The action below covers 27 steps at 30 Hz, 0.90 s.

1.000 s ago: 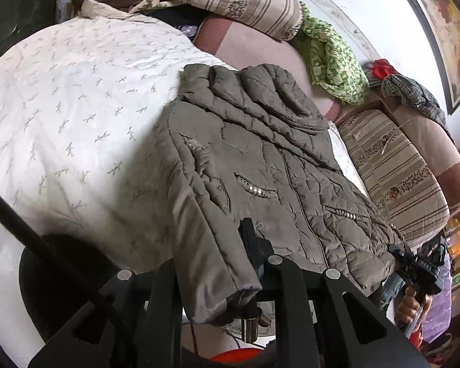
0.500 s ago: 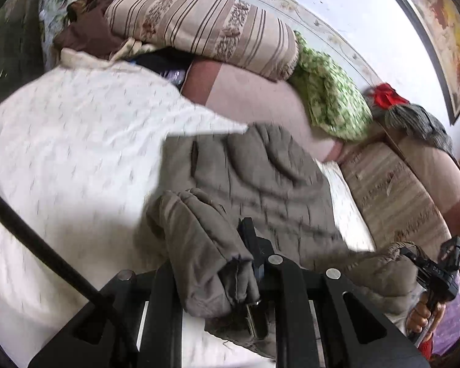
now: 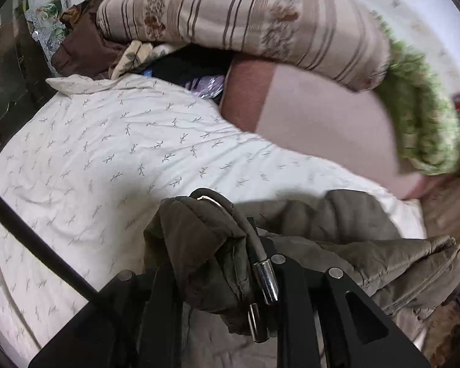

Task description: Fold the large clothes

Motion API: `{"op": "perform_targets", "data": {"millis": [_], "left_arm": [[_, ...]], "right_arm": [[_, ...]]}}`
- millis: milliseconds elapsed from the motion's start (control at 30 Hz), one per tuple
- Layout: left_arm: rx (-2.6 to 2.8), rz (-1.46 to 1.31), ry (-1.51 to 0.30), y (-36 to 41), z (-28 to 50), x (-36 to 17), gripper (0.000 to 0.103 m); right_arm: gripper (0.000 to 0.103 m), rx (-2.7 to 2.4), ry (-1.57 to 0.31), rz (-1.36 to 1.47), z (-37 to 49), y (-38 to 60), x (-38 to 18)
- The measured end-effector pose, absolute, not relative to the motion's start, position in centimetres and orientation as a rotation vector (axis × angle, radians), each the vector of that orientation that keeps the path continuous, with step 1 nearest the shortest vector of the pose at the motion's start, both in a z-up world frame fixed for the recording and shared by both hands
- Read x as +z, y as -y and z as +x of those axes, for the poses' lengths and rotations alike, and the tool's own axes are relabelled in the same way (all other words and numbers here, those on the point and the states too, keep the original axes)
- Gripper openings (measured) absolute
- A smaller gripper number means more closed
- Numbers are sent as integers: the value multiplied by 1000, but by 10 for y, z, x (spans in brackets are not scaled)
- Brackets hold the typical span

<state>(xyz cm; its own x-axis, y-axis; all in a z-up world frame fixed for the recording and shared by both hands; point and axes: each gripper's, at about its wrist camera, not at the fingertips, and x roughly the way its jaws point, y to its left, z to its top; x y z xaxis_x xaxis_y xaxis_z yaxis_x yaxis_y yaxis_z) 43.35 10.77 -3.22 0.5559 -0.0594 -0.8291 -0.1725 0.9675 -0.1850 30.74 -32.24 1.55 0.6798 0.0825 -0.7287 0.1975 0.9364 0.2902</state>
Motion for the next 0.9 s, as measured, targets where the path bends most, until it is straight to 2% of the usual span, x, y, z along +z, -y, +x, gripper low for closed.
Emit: {"op": "perform_targets", "data": {"millis": [133, 233, 400, 467, 533, 600, 800, 900], "left_arm": [[108, -268, -1042, -106, 467, -67, 20], [86, -346, -1052, -114, 475, -75, 22], [-57, -506, -984, -134, 458, -49, 40], [-101, -549, -925, -139, 447, -31, 62], [-133, -560, -867, -138, 434, -9, 66], [-185, -540, -849, -132, 423, 14, 67], [-146, -346, -801, -105, 374, 48, 67], [-111, -288, -802, -100, 343, 39, 67]], "right_arm": [[18, -118, -880, 371, 350, 329, -22], [20, -143, -898, 408, 368, 333, -42], [30, -120, -856, 510, 364, 341, -44], [42, -103, -829, 535, 355, 344, -38], [75, -101, -796, 540, 346, 343, -28], [90, -139, -734, 505, 332, 340, -10], [90, -158, -717, 281, 309, 301, 25], [81, -87, -741, 148, 297, 256, 24]]}}
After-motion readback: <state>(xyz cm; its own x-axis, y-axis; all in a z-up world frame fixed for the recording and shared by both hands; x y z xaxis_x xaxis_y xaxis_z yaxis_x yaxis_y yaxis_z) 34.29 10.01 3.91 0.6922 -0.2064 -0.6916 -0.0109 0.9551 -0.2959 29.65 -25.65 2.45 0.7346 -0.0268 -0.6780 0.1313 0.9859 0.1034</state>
